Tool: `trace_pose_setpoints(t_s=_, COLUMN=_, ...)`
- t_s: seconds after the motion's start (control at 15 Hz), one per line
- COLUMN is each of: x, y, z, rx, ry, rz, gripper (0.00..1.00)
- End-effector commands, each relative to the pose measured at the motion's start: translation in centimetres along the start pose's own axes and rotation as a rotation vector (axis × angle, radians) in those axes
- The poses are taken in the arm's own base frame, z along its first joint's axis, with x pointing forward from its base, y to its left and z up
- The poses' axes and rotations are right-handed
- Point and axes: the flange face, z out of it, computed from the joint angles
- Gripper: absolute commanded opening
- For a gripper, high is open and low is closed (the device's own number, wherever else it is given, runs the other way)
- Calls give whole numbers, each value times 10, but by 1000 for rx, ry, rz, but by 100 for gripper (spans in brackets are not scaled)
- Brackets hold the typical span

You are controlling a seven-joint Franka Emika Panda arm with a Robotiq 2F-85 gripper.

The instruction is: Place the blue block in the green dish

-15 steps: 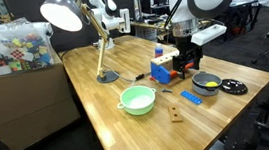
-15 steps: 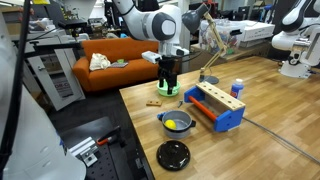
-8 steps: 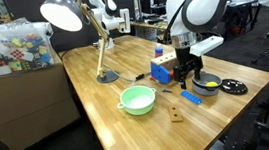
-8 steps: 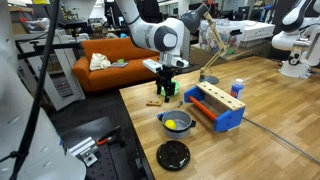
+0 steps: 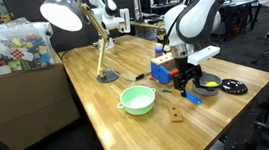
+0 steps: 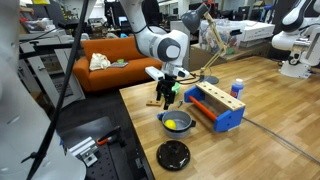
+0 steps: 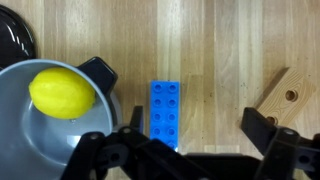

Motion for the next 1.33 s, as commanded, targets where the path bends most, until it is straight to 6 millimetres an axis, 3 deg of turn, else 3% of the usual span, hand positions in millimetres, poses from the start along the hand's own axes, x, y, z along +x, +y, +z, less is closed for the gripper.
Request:
trace_pose_setpoints(t_s=0.0, x=9, y=4, z=12, rx=10, ry=-18, rz=8, gripper=100)
trace_pose_setpoints(t_s=0.6, x=22, y=3, z=25, rx=7, ry=-35, rz=5, gripper=100)
trace_pose_setpoints(t_s=0.8, x=24, y=2, z=29, rx=7, ry=-40, rz=1, gripper=91)
trace_pose_setpoints(t_s=1.27, x=27, y=3, z=33, rx=9, ry=-47, rz=-4, gripper=100)
